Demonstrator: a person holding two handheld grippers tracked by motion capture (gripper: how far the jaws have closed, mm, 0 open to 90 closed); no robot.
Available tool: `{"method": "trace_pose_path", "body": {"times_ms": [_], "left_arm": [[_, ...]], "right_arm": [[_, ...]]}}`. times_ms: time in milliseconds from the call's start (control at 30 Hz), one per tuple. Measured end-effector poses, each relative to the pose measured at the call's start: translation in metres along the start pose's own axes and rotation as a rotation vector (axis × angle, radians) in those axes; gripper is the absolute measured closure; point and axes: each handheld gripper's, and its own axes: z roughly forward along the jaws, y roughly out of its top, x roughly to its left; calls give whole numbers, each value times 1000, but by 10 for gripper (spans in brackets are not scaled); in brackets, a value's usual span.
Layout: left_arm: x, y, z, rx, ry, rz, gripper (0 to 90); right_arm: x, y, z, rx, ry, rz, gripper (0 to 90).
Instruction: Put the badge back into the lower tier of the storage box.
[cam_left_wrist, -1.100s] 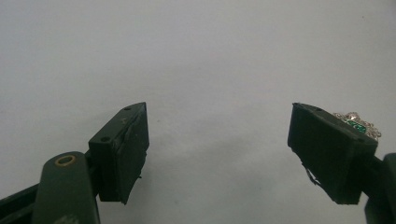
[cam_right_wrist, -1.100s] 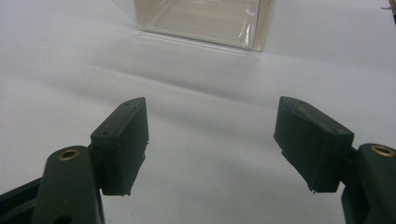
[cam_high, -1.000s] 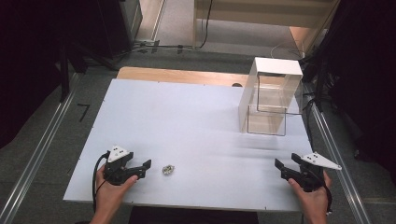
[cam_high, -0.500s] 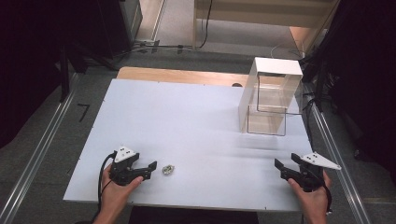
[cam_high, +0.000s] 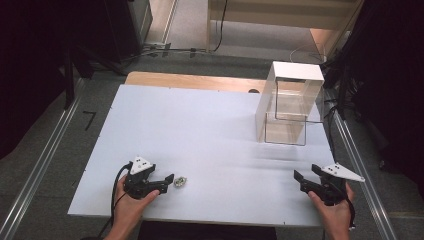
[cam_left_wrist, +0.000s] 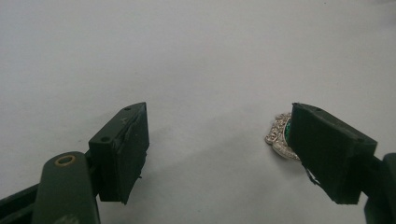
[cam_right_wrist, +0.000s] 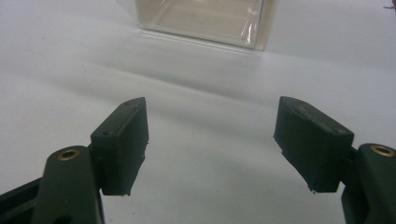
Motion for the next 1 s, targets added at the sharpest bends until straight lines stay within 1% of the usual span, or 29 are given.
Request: {"method": "trace_pose_path", "body": {"times_ms": [567,733,833,933,1000], "left_arm": [[-9,1,5,6,-14,15,211],[-11,1,7,14,-20,24,211],[-13,1,7,19,-17,37,211],[-14,1,8,20,-13,38,212],[-15,0,8,24,-11,46,213]], "right_arm": [[0,0,0,1,-2,-1,245],[0,0,0,0,0,-7,245],[0,0,0,1,0,-8,244],[0,0,0,0,0,-7,245],[0,0,0,1,-1,-7,244]]}}
